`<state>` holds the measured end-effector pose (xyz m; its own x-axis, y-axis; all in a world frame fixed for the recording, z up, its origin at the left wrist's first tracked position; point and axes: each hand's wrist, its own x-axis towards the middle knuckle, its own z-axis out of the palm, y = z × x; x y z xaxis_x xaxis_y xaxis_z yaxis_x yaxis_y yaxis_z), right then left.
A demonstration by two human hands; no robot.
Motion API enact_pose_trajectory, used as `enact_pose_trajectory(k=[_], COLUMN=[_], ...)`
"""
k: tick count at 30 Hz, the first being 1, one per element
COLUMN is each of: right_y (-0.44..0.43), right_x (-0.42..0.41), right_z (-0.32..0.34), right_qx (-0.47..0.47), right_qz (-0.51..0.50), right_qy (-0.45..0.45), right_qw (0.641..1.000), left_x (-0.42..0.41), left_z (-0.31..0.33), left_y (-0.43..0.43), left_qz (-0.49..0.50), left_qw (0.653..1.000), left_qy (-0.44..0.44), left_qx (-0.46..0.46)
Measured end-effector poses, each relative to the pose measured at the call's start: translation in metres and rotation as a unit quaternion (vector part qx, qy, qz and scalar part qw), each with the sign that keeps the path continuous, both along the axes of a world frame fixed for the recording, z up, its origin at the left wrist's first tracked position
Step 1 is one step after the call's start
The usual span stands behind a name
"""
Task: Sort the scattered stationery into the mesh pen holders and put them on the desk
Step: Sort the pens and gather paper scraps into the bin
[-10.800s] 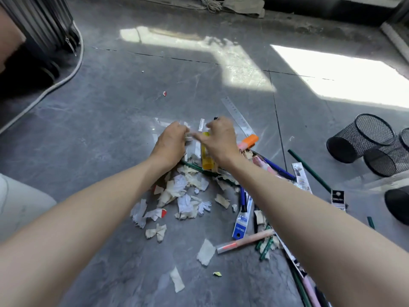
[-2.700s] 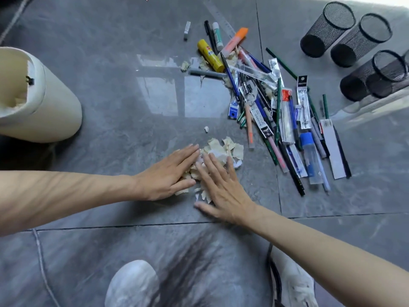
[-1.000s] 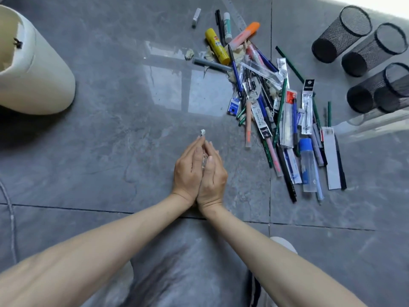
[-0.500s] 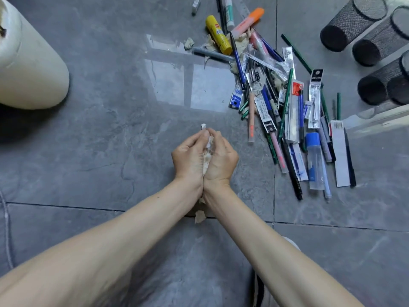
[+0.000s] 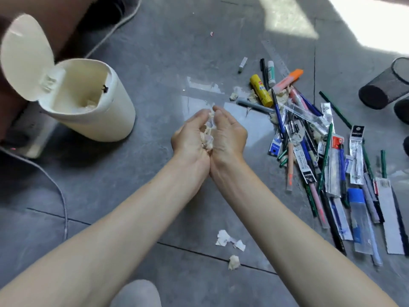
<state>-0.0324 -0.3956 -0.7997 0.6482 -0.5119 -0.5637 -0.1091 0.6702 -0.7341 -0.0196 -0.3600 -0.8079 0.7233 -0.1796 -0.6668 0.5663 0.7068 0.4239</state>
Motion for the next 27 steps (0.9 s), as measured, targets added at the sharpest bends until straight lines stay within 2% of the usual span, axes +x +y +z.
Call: enact_pose_trajectory(k=[5,8,11,15,20,27], right_y=[0.058,0.094,0.122,0.151,0.171,0.178], right_x=[0.05,0.079,0.103,0.131,0.147,0.151], right_z=[0.038,0.056,0.066,0.07,0.053,0.039], right_qx=[0.039,0.024,-0.006,-0.055,-0.144,-0.24], right_qz=[0.06,0.101,0.135,0.163,0.163,0.184], right_qy=[-0.049,-0.066,-0.079,-0.094,-0.098,-0.092], right_qw=[0.996,0.992,0.988,0.981,0.971,0.949], left_x=[0.047,0.072,0.095,0.122,0.131,0.137], left_z=[0.037,0.059,0.069,0.071,0.064,0.047], left_y=[0.063,0.098,0.128,0.158,0.166,0.179], left_qz=[0.037,0.066,0.082,0.108,0.073,0.016], left_qw=[0.995,0.994,0.988,0.966,0.912,0.838], left_qy=[-0.074,-0.086,-0.125,-0.18,-0.24,-0.299], left_qx=[0.062,0.015,0.031,0.149,0.324,0.457])
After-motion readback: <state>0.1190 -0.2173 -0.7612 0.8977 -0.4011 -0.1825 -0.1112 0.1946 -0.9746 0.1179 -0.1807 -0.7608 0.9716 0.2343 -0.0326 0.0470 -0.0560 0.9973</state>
